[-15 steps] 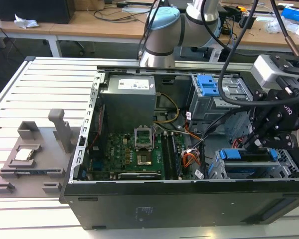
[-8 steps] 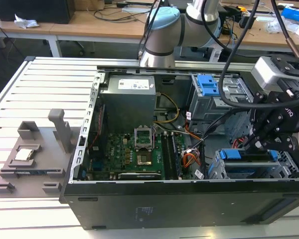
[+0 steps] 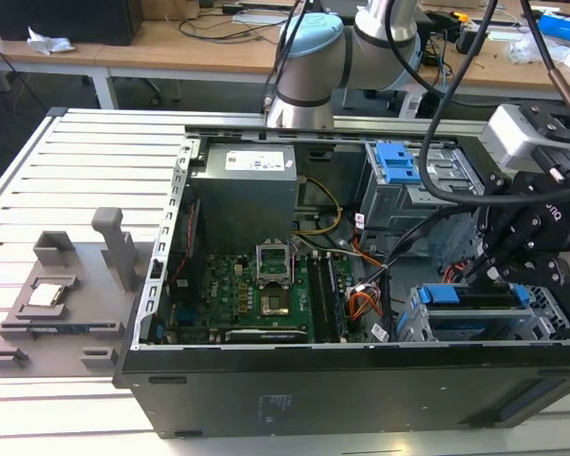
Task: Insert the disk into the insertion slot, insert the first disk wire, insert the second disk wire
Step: 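Insert the second disk wire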
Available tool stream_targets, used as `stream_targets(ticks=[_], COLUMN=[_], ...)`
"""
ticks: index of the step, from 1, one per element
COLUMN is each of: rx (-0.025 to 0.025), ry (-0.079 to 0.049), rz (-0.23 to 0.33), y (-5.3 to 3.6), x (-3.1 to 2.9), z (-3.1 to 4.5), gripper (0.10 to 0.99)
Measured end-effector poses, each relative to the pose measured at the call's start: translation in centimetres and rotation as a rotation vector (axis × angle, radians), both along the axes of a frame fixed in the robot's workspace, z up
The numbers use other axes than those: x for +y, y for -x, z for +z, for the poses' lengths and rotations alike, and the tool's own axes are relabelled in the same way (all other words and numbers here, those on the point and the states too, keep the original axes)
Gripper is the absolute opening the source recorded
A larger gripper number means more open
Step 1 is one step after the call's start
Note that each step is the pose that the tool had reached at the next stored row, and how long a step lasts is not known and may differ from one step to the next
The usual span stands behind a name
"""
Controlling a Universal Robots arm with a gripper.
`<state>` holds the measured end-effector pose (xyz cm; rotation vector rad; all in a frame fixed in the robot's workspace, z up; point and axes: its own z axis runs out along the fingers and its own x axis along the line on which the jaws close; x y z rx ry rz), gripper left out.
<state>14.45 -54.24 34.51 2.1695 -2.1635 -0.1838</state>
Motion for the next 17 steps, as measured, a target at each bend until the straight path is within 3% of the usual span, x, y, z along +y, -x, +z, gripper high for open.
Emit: stream_targets(ticks=[7, 9, 12, 17], rx=[0.004, 0.0054, 0.0059, 0.0058], ry=[0.0, -0.006, -0.012, -0.014], rz=[0.0, -0.001, 0.0, -0.001], y=[-0.19, -0.2, -0.21, -0.2], x=[-0.22, -0.29, -0.67, -0.75], z=[-0.23, -0.36, -0.49, -0.28], gripper=[0.145, 0.145, 0.145, 0.145])
